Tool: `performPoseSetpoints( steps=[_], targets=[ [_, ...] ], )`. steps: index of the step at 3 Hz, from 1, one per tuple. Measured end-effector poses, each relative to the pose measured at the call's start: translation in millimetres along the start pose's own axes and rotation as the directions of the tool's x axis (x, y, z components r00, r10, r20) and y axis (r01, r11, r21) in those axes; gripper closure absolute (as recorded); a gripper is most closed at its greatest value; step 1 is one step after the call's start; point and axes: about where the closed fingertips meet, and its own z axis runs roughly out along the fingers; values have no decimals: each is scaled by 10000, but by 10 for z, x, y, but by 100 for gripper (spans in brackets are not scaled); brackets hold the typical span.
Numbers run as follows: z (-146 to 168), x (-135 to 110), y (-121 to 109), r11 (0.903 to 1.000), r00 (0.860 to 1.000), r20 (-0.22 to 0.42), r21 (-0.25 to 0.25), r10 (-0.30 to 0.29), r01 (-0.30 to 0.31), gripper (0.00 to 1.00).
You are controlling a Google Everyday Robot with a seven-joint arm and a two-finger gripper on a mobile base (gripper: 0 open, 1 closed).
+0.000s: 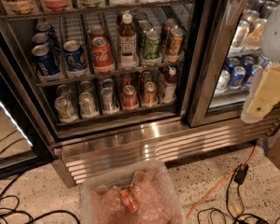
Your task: Pick coke can from top shelf of fridge
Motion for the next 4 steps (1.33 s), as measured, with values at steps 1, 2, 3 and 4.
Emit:
performPoseSetpoints(
  steps=[1, 2, 3, 4],
  targets=[
    [35, -118, -111, 9997, 9994, 334, 235, -78, 70, 0],
    [104, -269, -238, 9993, 9945, 1043, 357, 57, -94, 0],
    [207, -533, -372, 9990, 9815, 1914, 438, -42, -43, 0],
    [208, -534, -373, 9990, 9815, 1916, 440, -42, -43, 0]
  ],
)
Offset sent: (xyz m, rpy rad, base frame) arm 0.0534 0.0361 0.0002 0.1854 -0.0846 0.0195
